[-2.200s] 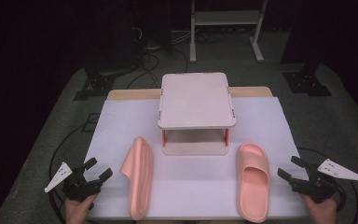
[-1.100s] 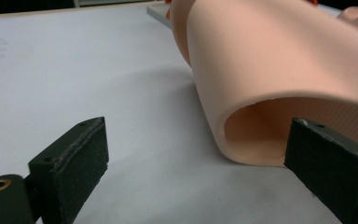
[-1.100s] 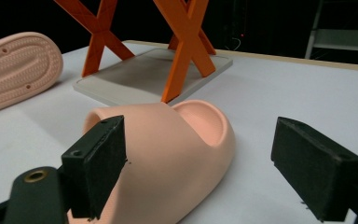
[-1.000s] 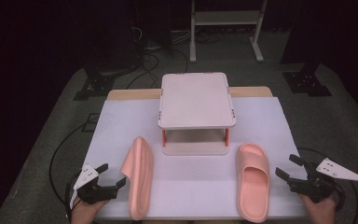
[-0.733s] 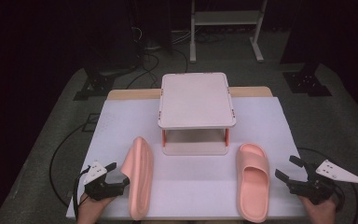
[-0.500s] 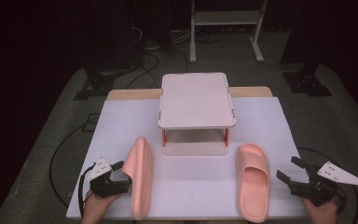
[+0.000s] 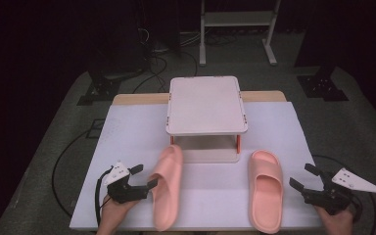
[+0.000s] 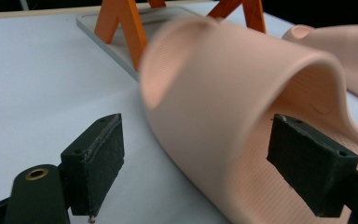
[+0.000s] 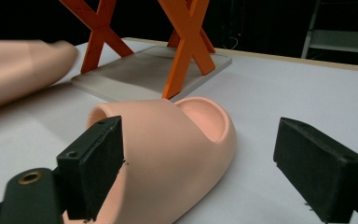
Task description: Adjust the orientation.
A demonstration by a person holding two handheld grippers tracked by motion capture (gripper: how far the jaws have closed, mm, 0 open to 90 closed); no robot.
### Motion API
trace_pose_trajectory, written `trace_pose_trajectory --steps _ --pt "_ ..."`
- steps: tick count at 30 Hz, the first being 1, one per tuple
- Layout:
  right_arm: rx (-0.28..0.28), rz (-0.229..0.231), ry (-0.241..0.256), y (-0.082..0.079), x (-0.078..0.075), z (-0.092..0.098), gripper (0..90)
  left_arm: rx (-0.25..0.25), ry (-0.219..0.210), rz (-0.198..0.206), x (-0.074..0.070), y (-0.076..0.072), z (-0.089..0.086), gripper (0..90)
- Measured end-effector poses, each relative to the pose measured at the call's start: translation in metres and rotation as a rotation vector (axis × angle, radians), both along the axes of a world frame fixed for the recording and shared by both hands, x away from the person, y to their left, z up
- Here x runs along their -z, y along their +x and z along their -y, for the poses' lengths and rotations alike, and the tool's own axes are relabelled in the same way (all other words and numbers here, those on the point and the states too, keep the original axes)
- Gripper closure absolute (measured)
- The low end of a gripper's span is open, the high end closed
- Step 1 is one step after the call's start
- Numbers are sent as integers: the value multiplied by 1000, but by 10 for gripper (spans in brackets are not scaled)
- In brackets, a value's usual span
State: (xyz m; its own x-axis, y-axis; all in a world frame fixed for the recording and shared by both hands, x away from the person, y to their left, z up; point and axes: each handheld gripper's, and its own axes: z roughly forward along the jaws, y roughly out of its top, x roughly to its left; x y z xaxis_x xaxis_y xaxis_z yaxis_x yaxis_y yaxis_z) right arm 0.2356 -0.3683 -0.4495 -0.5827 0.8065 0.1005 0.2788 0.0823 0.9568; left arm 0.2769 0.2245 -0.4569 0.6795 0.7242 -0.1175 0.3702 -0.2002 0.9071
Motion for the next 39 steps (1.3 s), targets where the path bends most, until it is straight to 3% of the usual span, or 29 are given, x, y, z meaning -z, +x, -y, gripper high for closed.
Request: trace_pose_trajectory --steps 1,3,5,9,12,19,21,25,28,30,34,39 --pt "-1 -2 2 0 0 -1 154 45 -26 -20 1 2 4 179" --pt "-4 -3 1 0 0 -1 154 45 -34 -16 1 2 10 187" --pt "-4 -6 5 0 0 -2 154 31 -14 5 0 1 12 187" --pt "-9 -6 3 1 0 -2 154 27 -17 -2 1 0 12 188" --pt "-14 -14 8 2 1 -4 154 39 17 -3 3 -1 17 188" --pt "-21 -36 16 0 -2 -8 163 49 39 1 1 1 31 230" --pt "-27 -59 10 0 -2 -11 164 41 57 7 1 2 34 232" --pt "-66 -102 27 -2 -3 -13 247 40 98 16 2 3 40 250" --pt "-80 -170 -1 -1 -4 -18 264 39 114 28 2 2 42 258" --pt "-83 -170 -18 -2 -3 -25 275 30 121 47 1 0 42 298" --pt "-73 -175 -39 -3 0 -31 284 27 102 57 2 -1 40 320" --pt "-1 -183 -70 -3 8 -37 342 31 78 46 5 -1 37 344"
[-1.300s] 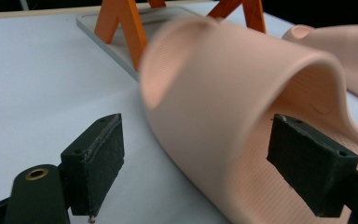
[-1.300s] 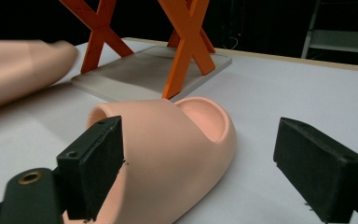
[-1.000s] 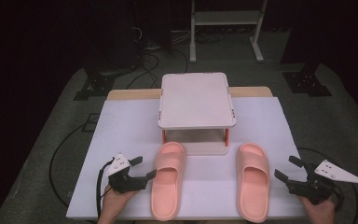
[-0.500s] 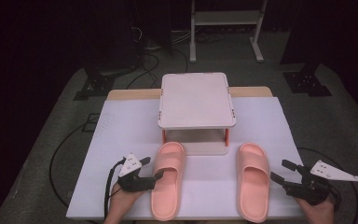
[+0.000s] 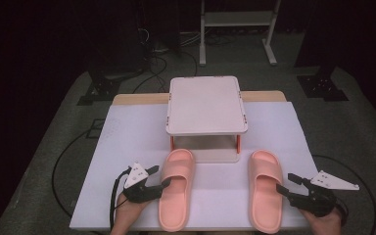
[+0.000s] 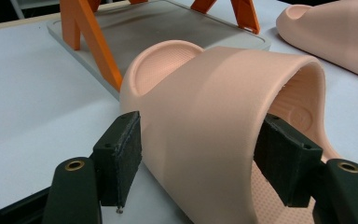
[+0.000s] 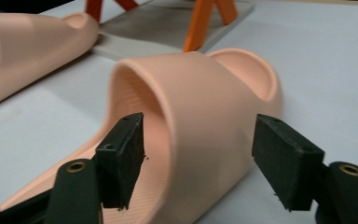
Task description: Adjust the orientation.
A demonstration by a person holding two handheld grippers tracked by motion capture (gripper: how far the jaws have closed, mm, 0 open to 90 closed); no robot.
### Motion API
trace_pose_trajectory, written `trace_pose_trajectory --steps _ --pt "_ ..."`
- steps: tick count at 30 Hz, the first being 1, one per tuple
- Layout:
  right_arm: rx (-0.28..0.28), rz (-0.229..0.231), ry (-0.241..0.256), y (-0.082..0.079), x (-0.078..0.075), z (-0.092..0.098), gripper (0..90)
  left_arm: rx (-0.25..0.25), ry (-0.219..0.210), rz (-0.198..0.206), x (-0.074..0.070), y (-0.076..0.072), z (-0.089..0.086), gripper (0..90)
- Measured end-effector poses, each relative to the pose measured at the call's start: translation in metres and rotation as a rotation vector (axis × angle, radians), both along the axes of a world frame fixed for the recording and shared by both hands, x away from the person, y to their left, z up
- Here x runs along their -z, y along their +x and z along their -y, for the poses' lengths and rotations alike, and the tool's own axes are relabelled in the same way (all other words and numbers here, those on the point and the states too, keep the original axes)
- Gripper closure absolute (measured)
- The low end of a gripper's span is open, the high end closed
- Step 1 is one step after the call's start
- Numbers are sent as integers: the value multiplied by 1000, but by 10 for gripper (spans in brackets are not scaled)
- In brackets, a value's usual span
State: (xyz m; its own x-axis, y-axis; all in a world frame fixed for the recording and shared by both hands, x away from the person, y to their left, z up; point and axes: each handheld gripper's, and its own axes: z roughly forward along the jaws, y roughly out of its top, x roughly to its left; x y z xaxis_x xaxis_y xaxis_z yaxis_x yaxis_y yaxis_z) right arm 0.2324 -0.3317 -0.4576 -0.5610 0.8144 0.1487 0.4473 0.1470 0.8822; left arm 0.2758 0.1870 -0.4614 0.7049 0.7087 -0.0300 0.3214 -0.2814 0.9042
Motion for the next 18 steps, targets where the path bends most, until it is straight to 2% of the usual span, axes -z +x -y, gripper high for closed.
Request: trace_pose_trajectory --steps 1,4,8,12,18 --pt "29 5 6 0 1 0 372 2 -1 -2 0 0 0 348" --pt "46 0 11 2 2 0 382 3 -1 -2 1 0 2 348" --pt "47 -20 -4 8 7 -6 409 10 6 -4 1 -1 4 358" --pt "50 -49 -7 12 11 -10 441 8 8 -12 3 -2 7 410" --pt "85 -21 -45 11 13 -14 481 -21 35 2 3 -4 11 461"
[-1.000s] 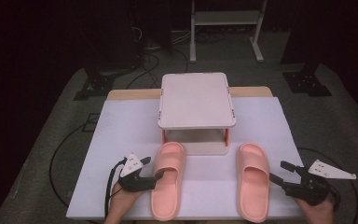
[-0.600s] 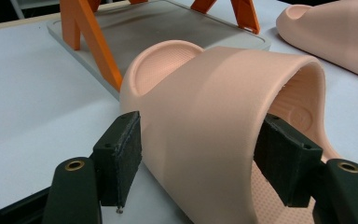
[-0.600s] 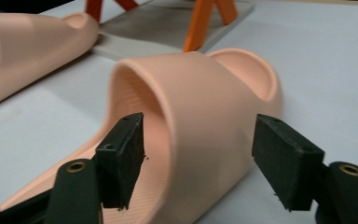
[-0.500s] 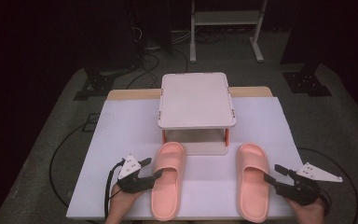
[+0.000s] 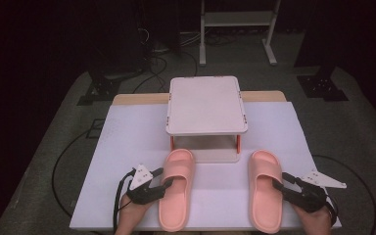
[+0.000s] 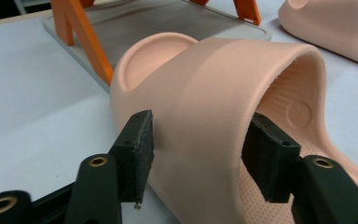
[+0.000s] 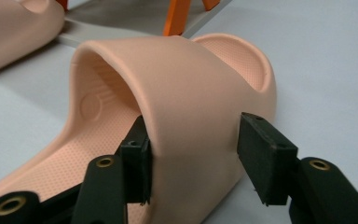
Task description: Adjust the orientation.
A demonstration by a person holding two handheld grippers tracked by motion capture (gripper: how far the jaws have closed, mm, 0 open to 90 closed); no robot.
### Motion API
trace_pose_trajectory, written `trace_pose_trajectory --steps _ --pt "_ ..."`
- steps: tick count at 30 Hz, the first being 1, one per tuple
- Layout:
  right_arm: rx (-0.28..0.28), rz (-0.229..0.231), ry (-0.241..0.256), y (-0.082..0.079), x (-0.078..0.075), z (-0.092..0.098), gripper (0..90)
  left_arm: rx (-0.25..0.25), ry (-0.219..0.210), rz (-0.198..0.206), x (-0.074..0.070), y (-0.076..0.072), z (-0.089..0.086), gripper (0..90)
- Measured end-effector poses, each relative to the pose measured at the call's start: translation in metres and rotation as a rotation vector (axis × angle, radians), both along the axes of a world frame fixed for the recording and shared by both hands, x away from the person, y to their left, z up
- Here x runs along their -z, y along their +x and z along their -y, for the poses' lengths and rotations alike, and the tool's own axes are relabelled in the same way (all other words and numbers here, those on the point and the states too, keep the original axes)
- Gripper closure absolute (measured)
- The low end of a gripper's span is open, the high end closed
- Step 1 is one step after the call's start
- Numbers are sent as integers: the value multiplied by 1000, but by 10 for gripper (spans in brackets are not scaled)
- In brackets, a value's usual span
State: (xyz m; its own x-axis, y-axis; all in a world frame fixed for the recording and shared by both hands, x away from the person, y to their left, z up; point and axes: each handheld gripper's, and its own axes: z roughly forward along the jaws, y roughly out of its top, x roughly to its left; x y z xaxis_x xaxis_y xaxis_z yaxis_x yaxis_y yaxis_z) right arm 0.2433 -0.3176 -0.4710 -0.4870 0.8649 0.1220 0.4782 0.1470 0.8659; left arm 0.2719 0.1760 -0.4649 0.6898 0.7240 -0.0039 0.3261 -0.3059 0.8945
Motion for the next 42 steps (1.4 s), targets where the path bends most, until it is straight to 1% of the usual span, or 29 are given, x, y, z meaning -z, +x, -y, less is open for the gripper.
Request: trace_pose_trajectory --steps 1,2,3,4,5,6,10,13,16,18,19,21,22,23,24,25,26,27,30,34,35,37,40,42 --pt "7 8 -17 -1 0 -2 485 -6 -4 1 0 0 0 485" --pt "11 7 -22 -1 0 -3 492 -8 -5 -2 0 0 -1 503" --pt "17 15 -31 -2 -1 -4 505 -10 -10 -4 0 -1 -2 510" --pt "21 33 -51 -3 -1 -4 538 -13 -12 -3 0 -1 -2 534" --pt "21 33 -51 -3 -1 -4 538 -14 -14 1 0 -1 -2 534" --pt "25 38 -58 -3 -1 -5 561 -15 -16 2 -1 -2 -2 545" --pt "47 71 -90 -4 -2 -2 648 -25 -2 12 -2 -4 -1 573" --pt "67 78 -91 -3 -2 1 693 -32 6 15 -3 -6 -2 608" --pt "70 80 -95 -2 -2 3 708 -23 21 18 -4 -9 -3 626" --pt "70 79 -100 -3 -2 3 725 -18 23 22 -4 -11 -2 638" --pt "68 80 -104 -3 -2 3 737 -10 34 28 -5 -12 -3 646" --pt "60 80 -100 -5 -3 2 760 6 35 30 -5 -13 -4 675" --pt "53 78 -100 -6 -4 3 769 11 37 22 -5 -13 -5 701" --pt "49 75 -100 -7 -4 3 776 15 30 14 -4 -12 -6 715" --pt "47 79 -100 -7 -4 4 779 16 19 20 -4 -12 -7 722" --pt "45 78 -89 -8 -5 5 780 24 25 15 -4 -12 -8 729" --pt "45 78 -89 -8 -5 5 780 24 21 11 -4 -12 -8 729" --pt "36 87 -73 -11 -7 5 781 27 20 13 -5 -13 -9 729" --pt "25 92 -64 -13 -9 5 787 39 18 20 -7 -15 -9 729" --pt "-1 101 -48 -14 -10 3 789 47 -1 23 -9 -17 -11 732" --pt "-4 93 -39 -15 -11 2 788 45 -14 19 -9 -17 -12 732" --pt "-15 96 -30 -15 -11 1 788 47 -26 19 -10 -16 -13 733" --pt "-29 99 -20 -17 -14 -1 788 51 -36 20 -11 -16 -16 733" --pt "-28 107 -12 -19 -16 -1 788 54 -46 25 -13 -17 -17 733"
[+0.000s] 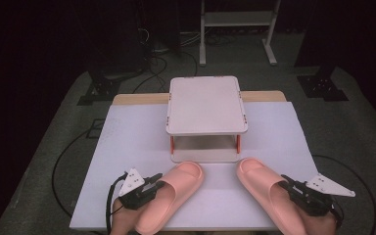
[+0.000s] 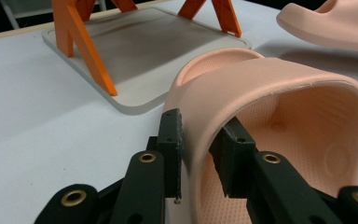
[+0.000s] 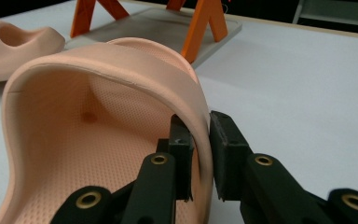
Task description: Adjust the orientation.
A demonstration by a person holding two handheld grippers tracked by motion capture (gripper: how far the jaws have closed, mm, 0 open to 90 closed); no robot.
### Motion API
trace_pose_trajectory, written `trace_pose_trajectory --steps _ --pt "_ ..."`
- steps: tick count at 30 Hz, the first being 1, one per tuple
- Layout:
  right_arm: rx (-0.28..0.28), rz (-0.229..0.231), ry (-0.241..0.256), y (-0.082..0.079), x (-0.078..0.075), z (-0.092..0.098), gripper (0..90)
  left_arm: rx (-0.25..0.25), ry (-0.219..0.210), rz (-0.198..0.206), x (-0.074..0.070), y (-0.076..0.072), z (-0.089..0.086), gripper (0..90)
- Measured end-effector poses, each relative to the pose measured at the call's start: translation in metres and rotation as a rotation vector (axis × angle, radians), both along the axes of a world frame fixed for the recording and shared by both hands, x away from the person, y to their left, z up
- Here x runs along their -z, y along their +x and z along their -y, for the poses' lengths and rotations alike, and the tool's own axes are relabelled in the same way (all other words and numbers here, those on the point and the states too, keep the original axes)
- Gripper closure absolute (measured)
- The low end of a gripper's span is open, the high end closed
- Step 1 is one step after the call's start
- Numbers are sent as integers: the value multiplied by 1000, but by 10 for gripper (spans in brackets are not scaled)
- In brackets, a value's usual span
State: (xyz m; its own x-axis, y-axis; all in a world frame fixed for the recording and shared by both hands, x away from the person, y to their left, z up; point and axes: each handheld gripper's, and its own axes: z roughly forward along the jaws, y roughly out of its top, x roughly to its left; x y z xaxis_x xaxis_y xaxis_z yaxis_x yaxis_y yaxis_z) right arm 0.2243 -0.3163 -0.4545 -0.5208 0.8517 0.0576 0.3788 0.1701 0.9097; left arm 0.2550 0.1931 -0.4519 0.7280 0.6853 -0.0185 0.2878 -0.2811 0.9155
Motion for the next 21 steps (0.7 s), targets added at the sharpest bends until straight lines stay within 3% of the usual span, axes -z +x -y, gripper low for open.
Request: trace_pose_trajectory --steps 8,21 --pt "-14 26 41 -2 -12 -2 792 3 -28 2 -4 -4 -7 742" --pt "-50 44 46 -7 -22 -8 792 18 -59 16 -16 -8 -10 749"
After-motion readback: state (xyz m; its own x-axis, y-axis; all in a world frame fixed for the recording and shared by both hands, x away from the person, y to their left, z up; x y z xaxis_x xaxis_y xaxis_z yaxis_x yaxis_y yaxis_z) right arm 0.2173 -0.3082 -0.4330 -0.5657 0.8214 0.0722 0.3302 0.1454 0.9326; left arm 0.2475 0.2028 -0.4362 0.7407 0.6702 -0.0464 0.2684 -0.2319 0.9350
